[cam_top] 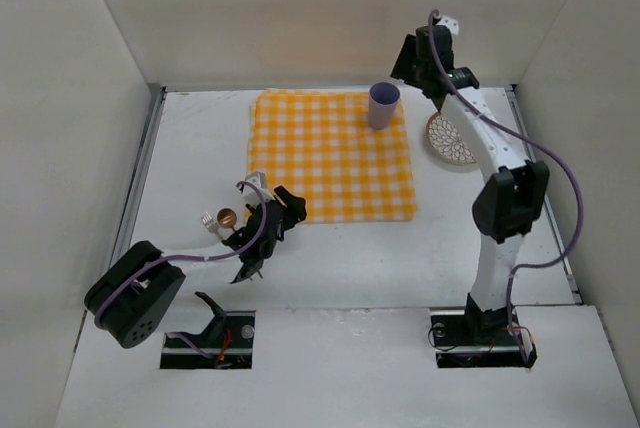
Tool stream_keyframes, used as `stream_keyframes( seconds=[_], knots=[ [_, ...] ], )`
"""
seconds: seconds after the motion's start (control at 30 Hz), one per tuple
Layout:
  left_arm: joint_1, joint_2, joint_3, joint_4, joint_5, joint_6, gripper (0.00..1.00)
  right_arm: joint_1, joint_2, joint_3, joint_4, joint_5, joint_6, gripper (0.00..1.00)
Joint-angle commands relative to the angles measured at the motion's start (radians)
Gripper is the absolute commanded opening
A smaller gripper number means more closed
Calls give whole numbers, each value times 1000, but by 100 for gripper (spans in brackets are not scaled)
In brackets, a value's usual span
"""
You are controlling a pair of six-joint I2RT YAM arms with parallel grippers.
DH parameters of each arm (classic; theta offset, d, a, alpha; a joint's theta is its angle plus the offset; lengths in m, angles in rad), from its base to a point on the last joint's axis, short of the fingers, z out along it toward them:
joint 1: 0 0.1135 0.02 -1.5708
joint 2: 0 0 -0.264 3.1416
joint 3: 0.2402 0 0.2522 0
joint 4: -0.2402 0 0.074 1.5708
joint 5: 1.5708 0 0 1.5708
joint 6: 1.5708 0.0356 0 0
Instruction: Set the dinner table for one person
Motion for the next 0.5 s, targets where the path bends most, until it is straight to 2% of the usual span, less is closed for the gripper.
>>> stream_keyframes(
  seconds=[0.0,0.1,0.23,0.27,0.37,0.47],
  knots=[
    [-3,-30,10,43,-23,8,55,-38,-202,-165,204,-44,47,69],
    [-2,-47,6,43,-32,15,55,-108,-375,-470,371,-47,131,66],
    [-12,-62,10,38,-39,41,54,-263,-549,-896,616,-92,312,46],
    [-28,-70,15,38,-42,66,53,-313,-572,-984,664,-116,352,44],
    [-99,-113,16,64,-103,169,46,-413,-589,-1136,738,-156,410,44],
    [-187,-170,-11,176,-157,291,46,-475,-546,-1199,749,-147,411,54]
  ],
)
